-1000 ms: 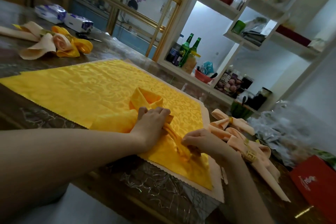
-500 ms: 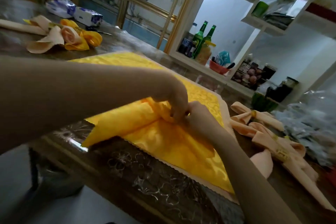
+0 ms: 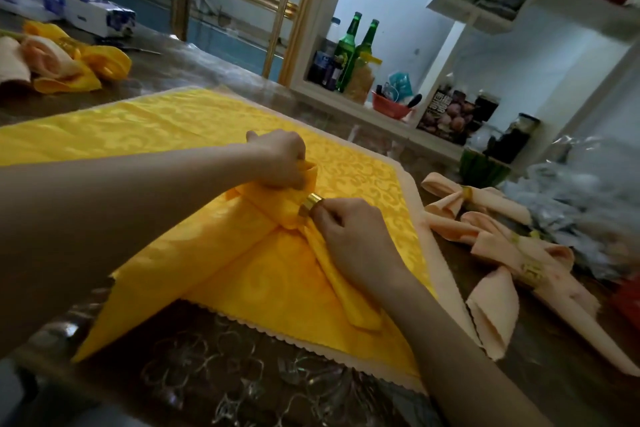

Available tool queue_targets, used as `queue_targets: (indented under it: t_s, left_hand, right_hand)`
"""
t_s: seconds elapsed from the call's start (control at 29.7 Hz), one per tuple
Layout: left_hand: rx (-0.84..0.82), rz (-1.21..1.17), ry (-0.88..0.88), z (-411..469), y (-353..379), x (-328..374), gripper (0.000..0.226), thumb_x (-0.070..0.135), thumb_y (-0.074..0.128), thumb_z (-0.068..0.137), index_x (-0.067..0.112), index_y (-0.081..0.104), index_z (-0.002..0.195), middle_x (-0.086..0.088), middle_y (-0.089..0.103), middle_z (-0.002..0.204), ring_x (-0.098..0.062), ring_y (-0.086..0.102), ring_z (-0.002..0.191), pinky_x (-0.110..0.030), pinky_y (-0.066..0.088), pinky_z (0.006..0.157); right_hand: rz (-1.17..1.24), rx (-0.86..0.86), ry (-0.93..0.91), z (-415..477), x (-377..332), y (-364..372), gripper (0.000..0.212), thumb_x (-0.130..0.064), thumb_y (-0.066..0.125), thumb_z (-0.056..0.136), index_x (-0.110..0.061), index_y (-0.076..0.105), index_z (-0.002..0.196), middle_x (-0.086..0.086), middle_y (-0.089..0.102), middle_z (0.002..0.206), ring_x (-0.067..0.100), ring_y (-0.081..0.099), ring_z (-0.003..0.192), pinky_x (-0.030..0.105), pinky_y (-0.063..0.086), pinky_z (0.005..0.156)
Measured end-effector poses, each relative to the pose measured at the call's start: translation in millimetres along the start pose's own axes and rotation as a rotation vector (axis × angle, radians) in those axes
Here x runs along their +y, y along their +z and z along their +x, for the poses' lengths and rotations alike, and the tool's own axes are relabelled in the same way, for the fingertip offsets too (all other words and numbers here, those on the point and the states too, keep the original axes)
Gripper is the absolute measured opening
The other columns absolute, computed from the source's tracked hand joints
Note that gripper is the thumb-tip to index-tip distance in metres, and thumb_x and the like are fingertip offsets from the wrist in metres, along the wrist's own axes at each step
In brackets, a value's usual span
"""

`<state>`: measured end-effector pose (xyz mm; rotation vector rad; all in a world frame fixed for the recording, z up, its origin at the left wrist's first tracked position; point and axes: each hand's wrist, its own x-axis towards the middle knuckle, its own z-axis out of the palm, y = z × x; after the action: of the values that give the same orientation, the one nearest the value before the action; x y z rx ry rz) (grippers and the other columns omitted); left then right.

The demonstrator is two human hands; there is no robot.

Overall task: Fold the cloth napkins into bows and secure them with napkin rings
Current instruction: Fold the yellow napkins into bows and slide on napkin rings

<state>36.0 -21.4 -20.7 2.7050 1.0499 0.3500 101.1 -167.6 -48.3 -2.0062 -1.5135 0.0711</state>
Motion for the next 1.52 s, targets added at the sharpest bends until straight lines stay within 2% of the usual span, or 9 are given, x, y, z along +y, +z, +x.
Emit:
queue_targets:
  t_s: [0.24,0.37,0.47,0.57,0.74,0.91,1.11,1.28,1.52]
  left_hand:
    - [0.030,-0.207,0.239,-49.2,-9.7,-3.9,0.012,0.030,0.068,0.082,0.021,0.065,0.091,0.001,0.064,0.093,-0.019,0.057,0.089,-0.035,0.048,0.081]
    - [0.040,-0.248,0.242,-69.9,-13.1,-9.7,0.013,0.016,0.070,0.078,0.024,0.060,0.080,0.010,0.055,0.076,-0.004,0.051,0.066,-0.021,0.040,0.056]
    - [0.016,-0.227,0.242,-74.0,-14.7,-8.2,0.014,0.020,0.066,0.081,0.023,0.062,0.094,0.007,0.057,0.091,-0.016,0.058,0.092,-0.030,0.047,0.077]
    - [-0.097,-0.246,0.191,-80.3,-20.6,-3.7,0.041,0.018,0.058,0.084,0.017,0.049,0.124,0.001,0.045,0.125,-0.018,0.046,0.114,-0.032,0.041,0.094]
    - [-0.222,-0.487,0.208,-93.1,-25.5,-0.9,0.076,0.014,0.062,0.084,0.029,0.016,0.143,0.004,0.030,0.146,-0.018,0.034,0.131,-0.027,0.041,0.093]
    - [-0.111,-0.178,0.390,-93.9,-22.0,5.6,0.071,0.035,0.072,0.079,0.026,0.037,0.140,0.008,0.049,0.132,-0.011,0.046,0.120,-0.030,0.040,0.100]
    - [-0.071,-0.235,0.335,-86.6,-23.1,3.6,0.047,0.018,0.073,0.079,0.016,0.053,0.121,0.000,0.061,0.111,-0.011,0.055,0.095,-0.005,0.038,0.063]
    - [-0.093,-0.216,0.315,-85.6,-31.7,3.5,0.048,0.021,0.077,0.074,0.013,0.056,0.116,-0.001,0.061,0.104,-0.008,0.051,0.088,-0.002,0.037,0.060]
    - [-0.143,-0.214,0.242,-80.1,-38.4,-17.3,0.047,0.034,0.078,0.070,0.026,0.053,0.109,0.007,0.054,0.100,-0.011,0.052,0.090,-0.024,0.048,0.075]
  right_hand:
    - [0.191,0.104,0.043,-1.8,2.2,-0.5,0.023,-0.017,0.055,0.092,-0.001,0.069,0.083,0.018,0.064,0.075,0.024,0.055,0.065,0.044,0.044,0.069]
    - [0.170,-0.013,-0.081,-5.0,-5.4,-3.5,0.014,-0.006,0.058,0.086,0.003,0.067,0.079,0.014,0.054,0.064,0.005,0.040,0.057,0.032,0.034,0.058]
    - [0.161,0.011,-0.108,-3.4,-5.0,-6.3,0.016,-0.007,0.061,0.083,0.004,0.065,0.073,0.005,0.047,0.054,0.004,0.037,0.049,0.024,0.030,0.053]
    - [0.204,0.072,-0.112,-1.1,-7.6,-8.1,0.021,-0.009,0.063,0.083,0.005,0.061,0.067,0.004,0.045,0.051,0.004,0.035,0.047,0.025,0.031,0.051]
    - [0.218,0.052,-0.122,-3.8,-5.4,-9.5,0.021,-0.010,0.063,0.084,0.007,0.064,0.072,0.006,0.048,0.052,0.006,0.036,0.046,0.023,0.032,0.049]
    - [0.282,0.025,-0.105,-5.4,-6.1,-9.9,0.016,-0.004,0.062,0.082,0.008,0.065,0.073,0.010,0.047,0.051,0.010,0.036,0.046,0.019,0.031,0.048]
    - [0.357,-0.025,-0.100,-9.6,-11.3,-10.4,0.017,-0.008,0.061,0.082,0.007,0.067,0.078,0.030,0.054,0.062,0.020,0.039,0.051,0.029,0.032,0.049]
    - [0.467,-0.038,-0.030,-9.8,-14.2,-10.9,0.018,-0.008,0.061,0.084,0.008,0.067,0.079,0.027,0.053,0.063,0.020,0.041,0.055,0.026,0.032,0.048]
    - [0.414,0.085,-0.114,-11.4,-17.4,-18.4,0.025,-0.013,0.062,0.088,-0.037,0.063,0.080,0.006,0.056,0.056,0.003,0.043,0.048,0.016,0.037,0.048]
